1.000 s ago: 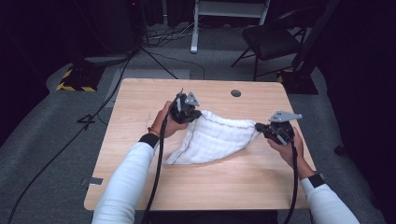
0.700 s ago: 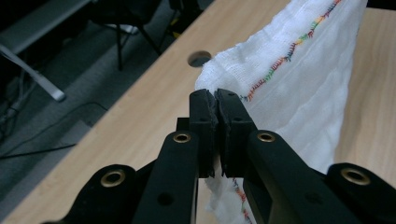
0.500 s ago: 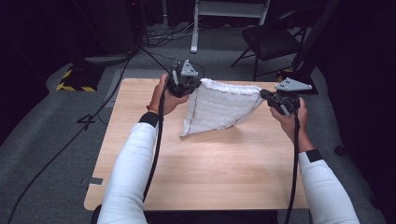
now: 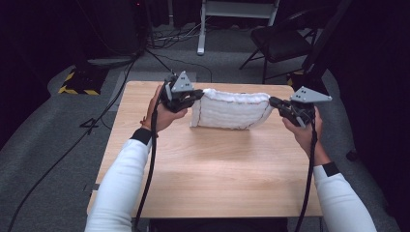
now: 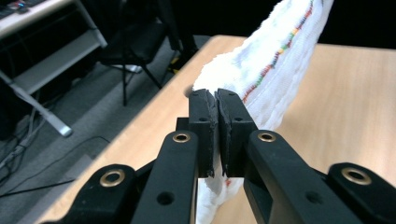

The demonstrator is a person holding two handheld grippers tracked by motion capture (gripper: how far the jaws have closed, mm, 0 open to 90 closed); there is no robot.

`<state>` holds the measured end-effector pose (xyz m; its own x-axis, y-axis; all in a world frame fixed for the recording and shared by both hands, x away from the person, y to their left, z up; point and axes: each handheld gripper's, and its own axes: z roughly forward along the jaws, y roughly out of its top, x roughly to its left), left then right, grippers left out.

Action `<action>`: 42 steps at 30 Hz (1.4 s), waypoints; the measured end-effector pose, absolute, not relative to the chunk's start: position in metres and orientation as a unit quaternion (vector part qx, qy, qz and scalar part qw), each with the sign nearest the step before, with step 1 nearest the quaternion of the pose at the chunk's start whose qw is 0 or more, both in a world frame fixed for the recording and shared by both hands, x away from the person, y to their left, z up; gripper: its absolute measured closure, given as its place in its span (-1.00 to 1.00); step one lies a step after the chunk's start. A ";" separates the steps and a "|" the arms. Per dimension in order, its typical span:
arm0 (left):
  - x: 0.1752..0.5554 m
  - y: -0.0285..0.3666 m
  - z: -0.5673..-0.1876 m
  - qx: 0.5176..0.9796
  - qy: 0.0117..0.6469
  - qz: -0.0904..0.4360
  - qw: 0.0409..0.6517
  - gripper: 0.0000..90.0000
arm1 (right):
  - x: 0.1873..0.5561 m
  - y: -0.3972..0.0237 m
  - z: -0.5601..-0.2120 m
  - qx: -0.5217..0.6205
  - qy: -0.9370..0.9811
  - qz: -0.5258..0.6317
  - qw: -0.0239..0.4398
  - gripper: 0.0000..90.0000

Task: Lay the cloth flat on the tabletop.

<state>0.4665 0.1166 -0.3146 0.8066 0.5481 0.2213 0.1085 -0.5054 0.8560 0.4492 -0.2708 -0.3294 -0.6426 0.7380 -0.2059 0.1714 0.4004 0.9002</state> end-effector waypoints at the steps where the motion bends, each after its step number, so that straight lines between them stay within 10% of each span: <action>1: 0.460 0.120 -0.320 0.835 0.193 0.236 0.458 0.89 | 0.449 -0.271 -0.329 0.292 0.779 0.463 0.306 0.92; 25: 0.345 0.130 -0.453 0.919 0.120 0.062 0.369 0.76 | 0.352 -0.274 -0.445 0.195 0.890 0.399 0.102 0.89; 37: 0.331 0.135 -0.478 0.921 0.137 0.033 0.364 0.73 | 0.337 -0.280 -0.474 0.212 0.904 0.363 0.076 0.80; 42: 0.339 0.141 -0.472 0.908 0.174 0.054 0.378 0.43 | 0.334 -0.288 -0.472 0.232 0.896 0.365 0.096 0.47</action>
